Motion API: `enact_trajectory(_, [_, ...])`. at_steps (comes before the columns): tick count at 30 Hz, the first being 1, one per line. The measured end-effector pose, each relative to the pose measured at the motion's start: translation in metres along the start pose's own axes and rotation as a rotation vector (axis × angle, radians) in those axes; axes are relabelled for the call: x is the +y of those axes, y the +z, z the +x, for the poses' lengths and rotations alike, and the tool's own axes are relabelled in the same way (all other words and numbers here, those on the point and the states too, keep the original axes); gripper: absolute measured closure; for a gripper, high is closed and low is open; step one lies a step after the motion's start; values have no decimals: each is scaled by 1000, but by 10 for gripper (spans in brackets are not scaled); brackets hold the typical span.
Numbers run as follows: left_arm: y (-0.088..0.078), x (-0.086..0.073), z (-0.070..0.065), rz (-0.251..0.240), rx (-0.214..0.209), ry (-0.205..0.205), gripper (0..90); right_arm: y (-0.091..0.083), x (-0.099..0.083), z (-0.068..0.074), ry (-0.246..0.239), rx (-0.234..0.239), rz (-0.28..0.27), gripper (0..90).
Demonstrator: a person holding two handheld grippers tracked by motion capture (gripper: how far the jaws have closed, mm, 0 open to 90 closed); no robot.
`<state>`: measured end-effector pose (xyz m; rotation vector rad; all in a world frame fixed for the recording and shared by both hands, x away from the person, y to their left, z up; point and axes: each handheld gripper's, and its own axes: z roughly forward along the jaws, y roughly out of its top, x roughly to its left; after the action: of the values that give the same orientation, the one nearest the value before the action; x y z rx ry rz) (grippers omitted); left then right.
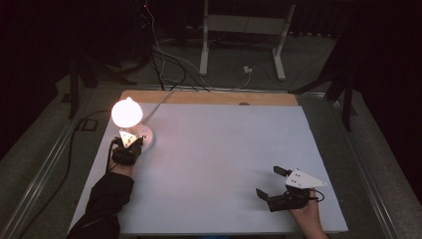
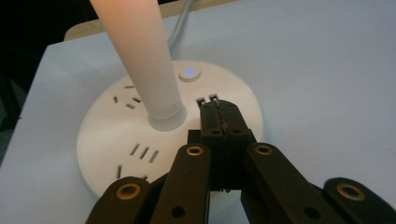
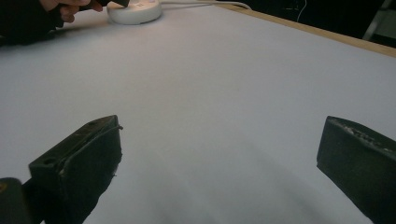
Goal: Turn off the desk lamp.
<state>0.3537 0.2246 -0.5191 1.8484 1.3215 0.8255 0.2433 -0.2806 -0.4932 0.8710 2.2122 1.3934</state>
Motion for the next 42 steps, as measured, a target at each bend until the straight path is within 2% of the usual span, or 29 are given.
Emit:
enact_trajectory(2, [0, 1, -2, 7, 17, 30, 900, 0, 0, 0, -3, 0, 0, 0])
enact_trajectory(6, [1, 3, -2, 16, 33, 21, 900, 0, 0, 0, -3, 0, 2, 0])
enact_trajectory(9, [0, 1, 0, -7, 11, 7, 900, 0, 0, 0, 0, 0, -3, 0])
enact_trajectory(13, [-13, 12, 3, -68, 13, -12, 900, 0, 0, 0, -3, -1, -4, 0])
enact_trajectory(18, [-17, 13, -1, -77, 16, 13, 900, -1, 0, 0, -2, 0, -3, 0])
enact_trajectory(22, [-18, 14, -3, -80, 13, 18, 900, 0, 0, 0, 1, 0, -3, 0])
enact_trajectory(31, [-14, 12, -1, -64, 6, 11, 900, 0, 0, 0, 2, 1, -5, 0])
enact_trajectory(42, [-7, 5, 3, -21, 10, -5, 900, 0, 0, 0, 1, 1, -5, 0])
